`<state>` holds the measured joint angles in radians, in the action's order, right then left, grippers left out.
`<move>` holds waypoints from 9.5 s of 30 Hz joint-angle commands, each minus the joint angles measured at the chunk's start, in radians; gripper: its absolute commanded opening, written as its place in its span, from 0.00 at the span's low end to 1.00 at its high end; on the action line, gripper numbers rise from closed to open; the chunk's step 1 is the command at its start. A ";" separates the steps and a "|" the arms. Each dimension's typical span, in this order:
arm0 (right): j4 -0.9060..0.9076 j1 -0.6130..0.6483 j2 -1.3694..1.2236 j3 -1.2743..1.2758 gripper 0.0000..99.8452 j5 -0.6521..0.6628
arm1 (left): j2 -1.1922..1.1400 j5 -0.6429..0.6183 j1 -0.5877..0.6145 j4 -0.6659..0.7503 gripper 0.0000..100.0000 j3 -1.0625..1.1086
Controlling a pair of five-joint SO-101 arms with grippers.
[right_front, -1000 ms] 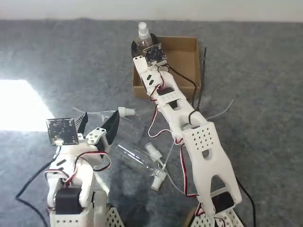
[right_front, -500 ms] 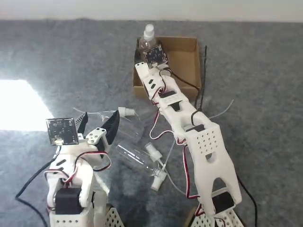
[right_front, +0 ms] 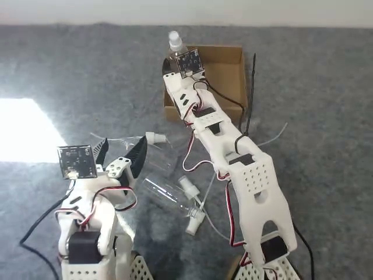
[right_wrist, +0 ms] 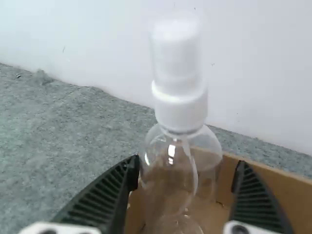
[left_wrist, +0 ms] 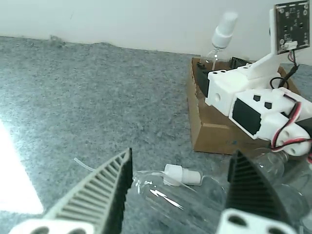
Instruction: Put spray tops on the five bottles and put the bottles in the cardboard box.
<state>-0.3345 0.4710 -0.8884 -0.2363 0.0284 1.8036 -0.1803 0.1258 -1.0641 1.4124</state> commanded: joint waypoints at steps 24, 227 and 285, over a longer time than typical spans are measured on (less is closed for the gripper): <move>0.386 0.010 0.295 0.075 0.27 -0.012 | 0.020 -0.008 -0.003 0.006 0.29 -0.015; 1.977 -0.433 0.492 0.069 0.11 -0.394 | 0.020 -0.006 -0.002 0.006 0.29 -0.016; 1.254 0.140 2.045 1.189 0.11 -0.100 | 0.020 -0.006 -0.002 0.006 0.29 -0.016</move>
<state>1.0035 0.6045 1.0909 0.9298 -0.0882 1.8036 -0.1803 0.1258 -1.0641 1.4124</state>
